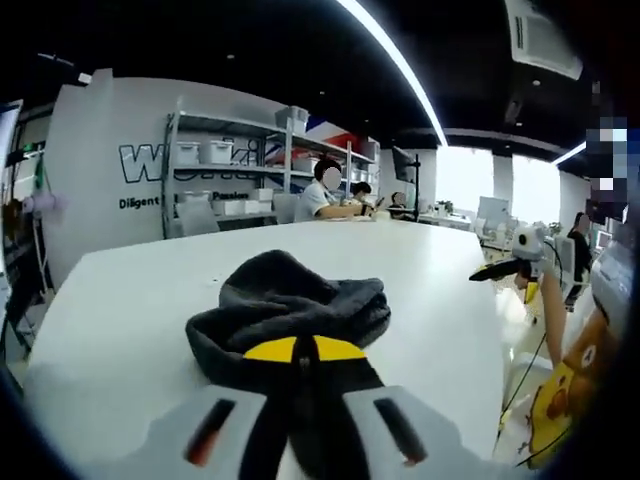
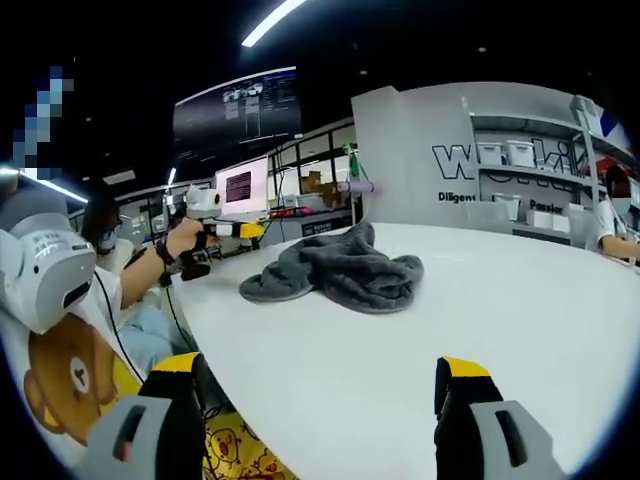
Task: Fold the towel on the table until its edges align and the towel forms a compact rectangular stack.
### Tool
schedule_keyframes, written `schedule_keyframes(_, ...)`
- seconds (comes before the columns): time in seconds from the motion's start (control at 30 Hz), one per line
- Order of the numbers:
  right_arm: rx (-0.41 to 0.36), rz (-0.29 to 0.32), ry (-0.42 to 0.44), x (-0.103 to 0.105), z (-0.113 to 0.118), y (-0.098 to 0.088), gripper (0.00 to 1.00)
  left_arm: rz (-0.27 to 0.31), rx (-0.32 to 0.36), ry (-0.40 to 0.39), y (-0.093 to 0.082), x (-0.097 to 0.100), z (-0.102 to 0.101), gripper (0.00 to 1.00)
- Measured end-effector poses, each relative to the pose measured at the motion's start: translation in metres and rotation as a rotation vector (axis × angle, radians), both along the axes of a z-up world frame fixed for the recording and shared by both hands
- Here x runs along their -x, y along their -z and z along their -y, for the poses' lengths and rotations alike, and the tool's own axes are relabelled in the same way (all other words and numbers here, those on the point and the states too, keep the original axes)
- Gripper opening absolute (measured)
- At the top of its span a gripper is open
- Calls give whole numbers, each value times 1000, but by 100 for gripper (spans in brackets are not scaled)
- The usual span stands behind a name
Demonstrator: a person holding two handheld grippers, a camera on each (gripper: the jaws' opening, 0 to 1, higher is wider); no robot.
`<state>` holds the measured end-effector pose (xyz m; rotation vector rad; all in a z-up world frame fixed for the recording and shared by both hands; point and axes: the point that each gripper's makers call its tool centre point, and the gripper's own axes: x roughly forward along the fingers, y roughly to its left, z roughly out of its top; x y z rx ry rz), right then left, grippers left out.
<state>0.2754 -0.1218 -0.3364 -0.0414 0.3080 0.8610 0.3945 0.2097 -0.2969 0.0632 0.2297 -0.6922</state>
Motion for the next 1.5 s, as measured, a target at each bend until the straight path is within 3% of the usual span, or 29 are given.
schedule_keyframes(0.27,-4,-7,-10,-1,-3,3,100,27,-18,-16,15,24,3,23)
schedule_keyframes(0.4,-2,-14,-13,-1,-4,6,100,53,-91,-29,27,35,3,31)
schedule_keyframes(0.5,-5,-15,-11,-2,-3,7,100,51,-105,-34,34,43,4,37)
schedule_keyframes(0.8,-5,-20,-8,-3,-2,8,100,48,-61,-82,42,62,7,56)
schedule_keyframes(0.93,-6,-24,-1,-3,-1,10,100,19,-23,-118,49,69,6,69)
schedule_keyframes(1.17,0,-36,-2,-3,-3,13,100,-44,-27,-156,60,80,3,90)
schedule_keyframes(1.37,4,-40,-3,-3,-5,15,100,-114,-77,-171,73,90,-2,99)
schedule_keyframes(1.5,6,-43,-2,-4,-5,16,100,-129,-128,-170,77,93,-5,99)
